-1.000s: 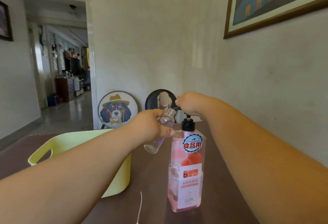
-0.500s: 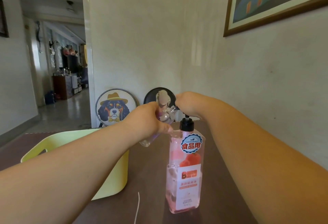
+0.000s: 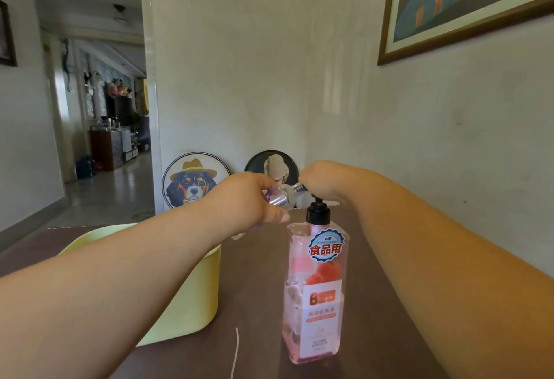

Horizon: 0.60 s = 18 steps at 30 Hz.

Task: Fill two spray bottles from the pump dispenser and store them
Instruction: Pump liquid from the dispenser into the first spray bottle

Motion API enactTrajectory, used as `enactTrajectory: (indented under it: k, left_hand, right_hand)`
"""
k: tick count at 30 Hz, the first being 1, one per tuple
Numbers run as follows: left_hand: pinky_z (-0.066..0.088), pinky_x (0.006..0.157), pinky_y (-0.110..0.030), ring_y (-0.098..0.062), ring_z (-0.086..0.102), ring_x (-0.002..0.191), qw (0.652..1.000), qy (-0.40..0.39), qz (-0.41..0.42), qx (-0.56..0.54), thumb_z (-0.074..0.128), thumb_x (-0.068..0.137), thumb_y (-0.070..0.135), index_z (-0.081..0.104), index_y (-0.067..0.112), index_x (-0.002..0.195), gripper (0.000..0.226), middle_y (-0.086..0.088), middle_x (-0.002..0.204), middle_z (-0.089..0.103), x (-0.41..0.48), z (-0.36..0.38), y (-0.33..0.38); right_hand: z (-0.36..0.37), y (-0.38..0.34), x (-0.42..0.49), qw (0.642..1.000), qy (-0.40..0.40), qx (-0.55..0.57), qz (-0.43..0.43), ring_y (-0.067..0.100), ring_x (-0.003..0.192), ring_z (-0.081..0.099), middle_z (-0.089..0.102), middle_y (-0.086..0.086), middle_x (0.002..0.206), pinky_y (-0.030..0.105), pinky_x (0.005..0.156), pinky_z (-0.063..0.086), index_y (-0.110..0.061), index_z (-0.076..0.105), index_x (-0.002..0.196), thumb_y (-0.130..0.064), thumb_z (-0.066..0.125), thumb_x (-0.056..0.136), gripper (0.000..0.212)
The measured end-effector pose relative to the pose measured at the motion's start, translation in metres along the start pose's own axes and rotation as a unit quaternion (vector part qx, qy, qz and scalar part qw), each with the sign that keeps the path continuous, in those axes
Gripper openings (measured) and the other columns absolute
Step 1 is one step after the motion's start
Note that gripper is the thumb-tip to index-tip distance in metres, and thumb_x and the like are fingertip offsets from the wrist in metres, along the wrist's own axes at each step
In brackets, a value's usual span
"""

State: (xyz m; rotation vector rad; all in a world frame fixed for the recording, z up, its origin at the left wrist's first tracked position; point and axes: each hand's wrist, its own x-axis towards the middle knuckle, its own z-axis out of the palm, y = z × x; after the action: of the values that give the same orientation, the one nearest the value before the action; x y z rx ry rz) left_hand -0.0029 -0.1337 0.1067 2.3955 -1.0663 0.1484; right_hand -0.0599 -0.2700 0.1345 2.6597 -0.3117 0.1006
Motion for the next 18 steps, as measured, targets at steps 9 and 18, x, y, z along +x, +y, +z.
enactTrajectory:
  k: [9,18]
  left_hand:
    - [0.038,0.073,-0.019,-0.011,0.054,0.082,1.000,-0.007,0.005,-0.002,0.074,0.075,0.040,0.058,0.029,0.129,0.057,0.007,0.091,0.057,0.003,0.002,-0.002]
    - [0.042,0.078,-0.021,-0.016,0.062,0.099,0.999,0.027,0.024,0.017,0.069,0.078,0.045,0.059,0.029,0.128,0.054,0.003,0.112,0.069,-0.002,-0.001,0.000]
  right_hand:
    - [0.007,-0.003,0.003,0.997,-0.015,0.072,0.034,0.028,0.115,0.057,0.056,0.014,0.114,0.031,0.095,0.045,0.003,0.054,0.123,-0.006,0.040,0.097,0.031]
    - [-0.003,-0.004,-0.003,0.979,0.057,0.172,0.092,0.027,0.116,0.056,0.057,0.015,0.128,0.030,0.094,0.044,0.001,0.055,0.126,-0.007,0.040,0.099,0.032]
